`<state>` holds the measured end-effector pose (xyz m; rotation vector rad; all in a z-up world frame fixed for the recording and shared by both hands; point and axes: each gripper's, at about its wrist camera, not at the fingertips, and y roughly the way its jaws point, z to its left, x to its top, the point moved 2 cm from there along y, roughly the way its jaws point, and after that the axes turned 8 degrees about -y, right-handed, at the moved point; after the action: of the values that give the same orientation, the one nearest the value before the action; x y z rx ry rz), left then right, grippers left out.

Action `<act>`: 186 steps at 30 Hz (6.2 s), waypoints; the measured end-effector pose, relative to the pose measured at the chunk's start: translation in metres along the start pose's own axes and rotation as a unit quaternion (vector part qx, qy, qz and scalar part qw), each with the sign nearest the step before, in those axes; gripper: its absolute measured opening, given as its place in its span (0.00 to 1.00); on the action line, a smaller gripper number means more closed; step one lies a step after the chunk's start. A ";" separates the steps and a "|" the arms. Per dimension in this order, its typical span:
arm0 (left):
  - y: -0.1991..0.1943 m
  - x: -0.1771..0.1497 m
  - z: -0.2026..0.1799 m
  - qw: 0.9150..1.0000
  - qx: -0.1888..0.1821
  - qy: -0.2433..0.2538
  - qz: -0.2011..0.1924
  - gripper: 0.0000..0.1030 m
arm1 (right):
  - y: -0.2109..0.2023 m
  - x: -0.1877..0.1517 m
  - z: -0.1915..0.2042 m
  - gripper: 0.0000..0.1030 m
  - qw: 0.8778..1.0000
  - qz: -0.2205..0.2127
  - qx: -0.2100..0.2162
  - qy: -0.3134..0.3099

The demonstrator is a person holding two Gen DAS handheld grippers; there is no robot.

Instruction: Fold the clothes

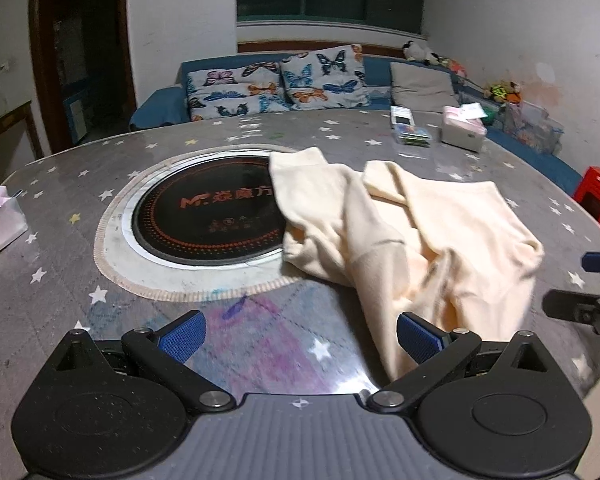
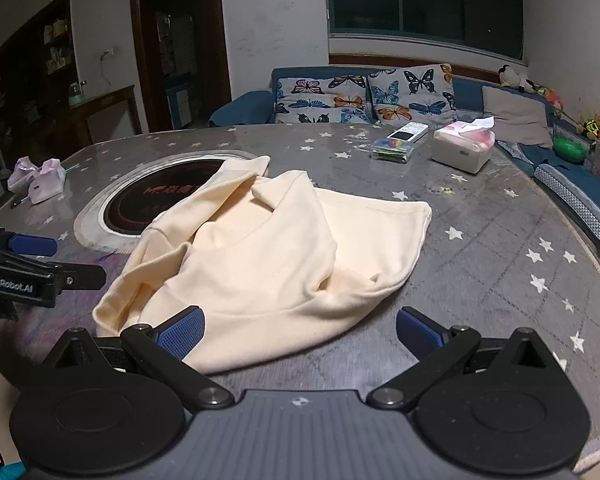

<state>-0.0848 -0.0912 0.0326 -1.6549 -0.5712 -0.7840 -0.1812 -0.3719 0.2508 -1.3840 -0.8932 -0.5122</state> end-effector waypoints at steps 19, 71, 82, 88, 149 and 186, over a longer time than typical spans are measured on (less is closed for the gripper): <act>-0.026 -0.040 -0.019 0.997 -0.045 0.057 0.008 1.00 | -0.022 -0.020 0.020 1.00 1.000 0.003 -0.002 -0.014; -0.022 -0.034 -0.020 0.998 -0.035 0.053 0.011 1.00 | -0.015 -0.016 0.024 0.96 1.000 0.005 0.004 -0.018; -0.019 -0.026 -0.018 0.998 -0.033 0.051 0.008 1.00 | -0.011 -0.009 0.023 0.95 1.000 0.006 0.005 -0.024; -0.017 -0.018 -0.017 0.998 -0.032 0.049 0.003 1.00 | -0.007 -0.003 0.020 0.90 1.000 0.006 0.007 -0.020; 0.085 0.101 0.015 0.999 -0.023 -0.029 -0.007 0.04 | 0.094 0.098 -0.065 0.03 0.999 -0.015 -0.001 0.033; 0.065 0.080 0.011 0.999 -0.024 0.023 -0.024 0.43 | 0.004 0.054 -0.101 0.04 0.987 -0.087 -0.086 0.107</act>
<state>0.0169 -0.0982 0.0498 -1.6675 -0.5657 -0.8753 -0.1222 -0.4594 0.2964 -1.3805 -0.8119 -0.8727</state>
